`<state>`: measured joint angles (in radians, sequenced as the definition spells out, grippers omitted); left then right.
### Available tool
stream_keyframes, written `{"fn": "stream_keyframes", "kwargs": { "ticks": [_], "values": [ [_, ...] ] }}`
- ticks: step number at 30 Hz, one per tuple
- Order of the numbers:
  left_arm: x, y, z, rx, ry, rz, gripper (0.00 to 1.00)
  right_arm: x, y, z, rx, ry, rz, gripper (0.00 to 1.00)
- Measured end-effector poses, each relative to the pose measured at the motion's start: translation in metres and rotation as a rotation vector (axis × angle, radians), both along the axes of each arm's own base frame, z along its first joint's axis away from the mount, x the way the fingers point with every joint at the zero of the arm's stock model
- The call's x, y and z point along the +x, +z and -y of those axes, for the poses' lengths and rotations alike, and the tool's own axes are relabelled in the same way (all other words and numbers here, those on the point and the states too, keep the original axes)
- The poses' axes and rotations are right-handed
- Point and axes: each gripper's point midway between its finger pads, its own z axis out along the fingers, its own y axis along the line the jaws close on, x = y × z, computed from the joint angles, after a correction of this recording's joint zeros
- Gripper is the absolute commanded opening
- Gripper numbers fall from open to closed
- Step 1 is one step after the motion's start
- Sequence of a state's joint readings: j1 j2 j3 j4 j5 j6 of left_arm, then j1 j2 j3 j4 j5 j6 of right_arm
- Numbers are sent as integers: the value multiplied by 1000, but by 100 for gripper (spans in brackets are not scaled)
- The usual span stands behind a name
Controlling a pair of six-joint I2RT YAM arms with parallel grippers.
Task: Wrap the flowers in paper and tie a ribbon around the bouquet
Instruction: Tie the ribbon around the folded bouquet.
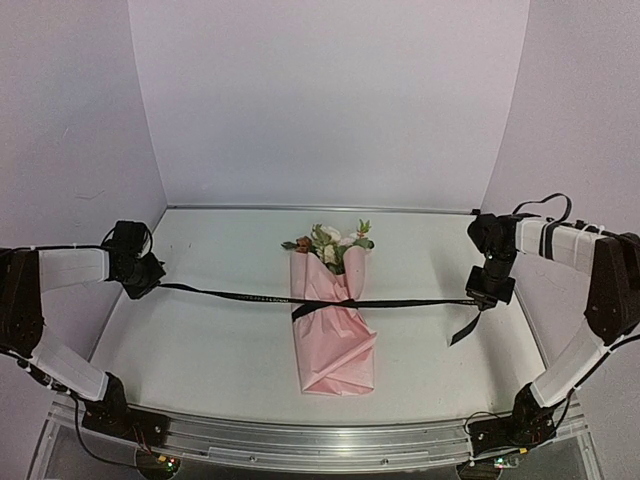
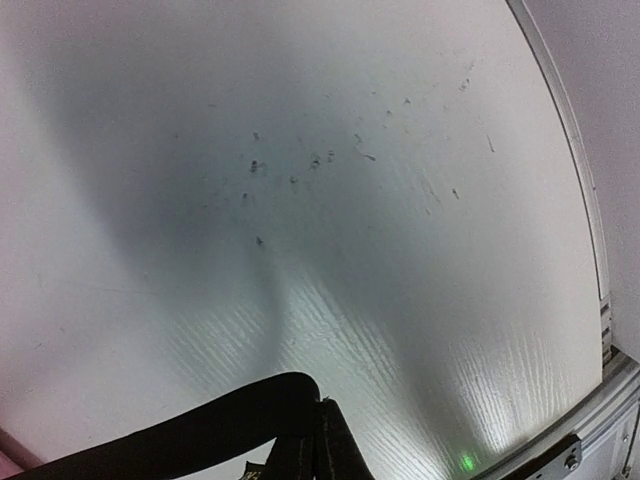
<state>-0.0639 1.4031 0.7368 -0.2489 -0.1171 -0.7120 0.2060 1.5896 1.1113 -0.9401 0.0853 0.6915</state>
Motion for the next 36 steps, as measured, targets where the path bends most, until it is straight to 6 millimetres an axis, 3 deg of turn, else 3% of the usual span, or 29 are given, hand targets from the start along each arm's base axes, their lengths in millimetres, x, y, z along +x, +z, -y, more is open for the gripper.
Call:
{"fn": "stream_keyframes", "kwargs": {
  "ticks": [10,15,22,26,32,36],
  "values": [
    [-4,-28,-25,-60,68,-72,0,-24,-19,34,-7,-130,-65,0],
    [-5,-39,-36,-122,120,-81,0,-24,-21,29,10,-119,-67,0],
    [4,-57,-15,-275,114,-94,0,-24,-21,5,10,-29,-66,0],
    [4,-59,-2,-316,106,-100,16,-25,-23,-5,11,17,-73,16],
    [7,-55,6,-333,104,-87,50,-23,-21,-11,13,71,-71,53],
    [7,-49,8,-317,87,-74,60,-21,-19,-15,14,110,-64,69]
  ]
}}
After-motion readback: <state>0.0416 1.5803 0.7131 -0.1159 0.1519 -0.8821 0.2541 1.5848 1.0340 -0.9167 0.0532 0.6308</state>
